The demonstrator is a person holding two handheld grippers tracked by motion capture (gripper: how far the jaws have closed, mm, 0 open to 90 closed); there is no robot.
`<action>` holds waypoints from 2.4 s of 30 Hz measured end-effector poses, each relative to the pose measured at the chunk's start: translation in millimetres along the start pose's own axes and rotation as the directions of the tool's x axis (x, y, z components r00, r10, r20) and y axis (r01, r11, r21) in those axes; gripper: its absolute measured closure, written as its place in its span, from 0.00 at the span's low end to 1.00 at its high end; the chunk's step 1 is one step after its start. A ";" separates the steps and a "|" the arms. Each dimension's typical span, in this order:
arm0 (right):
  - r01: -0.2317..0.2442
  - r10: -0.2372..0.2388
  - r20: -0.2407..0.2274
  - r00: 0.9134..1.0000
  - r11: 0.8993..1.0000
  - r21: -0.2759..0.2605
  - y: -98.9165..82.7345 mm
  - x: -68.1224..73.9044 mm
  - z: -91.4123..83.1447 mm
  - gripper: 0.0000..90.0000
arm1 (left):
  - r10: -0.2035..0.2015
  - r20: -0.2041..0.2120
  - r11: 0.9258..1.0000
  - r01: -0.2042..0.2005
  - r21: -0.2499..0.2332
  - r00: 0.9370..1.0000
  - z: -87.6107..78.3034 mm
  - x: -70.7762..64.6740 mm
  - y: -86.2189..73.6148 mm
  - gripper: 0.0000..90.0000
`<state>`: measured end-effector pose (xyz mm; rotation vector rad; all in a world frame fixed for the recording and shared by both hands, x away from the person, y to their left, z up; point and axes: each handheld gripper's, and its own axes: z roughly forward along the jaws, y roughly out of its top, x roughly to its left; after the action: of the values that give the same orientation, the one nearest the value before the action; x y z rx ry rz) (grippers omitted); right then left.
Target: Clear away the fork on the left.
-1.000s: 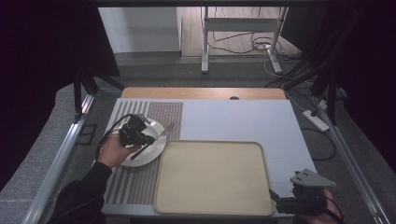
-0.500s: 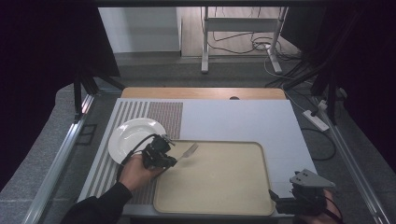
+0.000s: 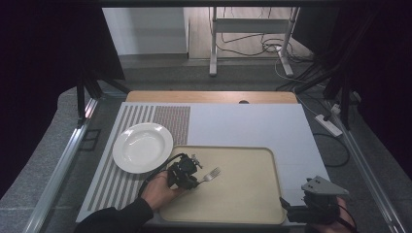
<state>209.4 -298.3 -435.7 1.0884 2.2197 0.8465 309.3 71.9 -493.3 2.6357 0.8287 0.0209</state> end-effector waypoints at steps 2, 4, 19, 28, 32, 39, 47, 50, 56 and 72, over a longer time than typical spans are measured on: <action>0.002 -0.002 0.000 1.000 1.000 0.002 0.1 0.2 0.3 0.00 | 0.026 -0.002 0.999 -0.026 -0.047 1.000 -6.4 -1.9 5.1 0.89; 0.002 -0.002 0.000 1.000 1.000 0.003 0.1 0.3 0.4 0.00 | 0.054 0.025 0.996 -0.052 -0.068 0.998 -6.7 -5.1 9.8 0.98; 0.009 -0.009 -0.004 1.000 1.000 0.003 0.0 0.3 0.4 0.00 | 0.038 -0.020 0.999 -0.038 0.010 0.999 15.1 8.1 13.0 0.98; 0.006 -0.006 -0.006 1.000 1.000 0.002 0.0 0.2 0.2 0.00 | -0.029 -0.065 1.000 0.029 0.009 0.997 8.6 36.6 2.3 0.98; 0.002 -0.002 -0.006 1.000 1.000 0.000 -0.1 0.0 0.1 0.00 | -0.062 -0.073 0.998 0.062 0.004 0.995 4.9 48.5 -3.3 0.98; -0.005 0.004 -0.011 1.000 1.000 -0.006 -0.3 -0.8 -0.5 0.00 | -0.096 -0.074 0.995 0.096 -0.002 0.993 1.8 59.1 -9.3 0.98; 0.000 0.000 -0.010 1.000 1.000 -0.004 -0.2 -0.4 -0.4 0.00 | -0.132 -0.071 0.991 0.133 -0.001 0.989 0.4 69.0 -15.2 0.98; 0.003 -0.003 -0.010 1.000 1.000 -0.003 -0.1 -0.2 -0.4 0.00 | -0.141 -0.068 0.990 0.141 -0.004 0.988 -0.2 71.8 -16.7 0.98; 0.004 -0.004 -0.010 1.000 1.000 -0.003 -0.2 -0.1 -0.3 0.00 | -0.149 -0.066 0.989 0.149 -0.007 0.987 -0.9 74.3 -18.2 0.97; 0.005 -0.005 -0.010 1.000 1.000 -0.003 -0.2 0.0 -0.3 0.00 | -0.140 -0.039 0.971 0.130 -0.202 0.989 -25.6 67.0 -23.9 0.65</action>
<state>209.1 -298.5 -435.6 1.0786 2.2278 0.8550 348.3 136.1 -484.6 2.3965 0.9696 0.1318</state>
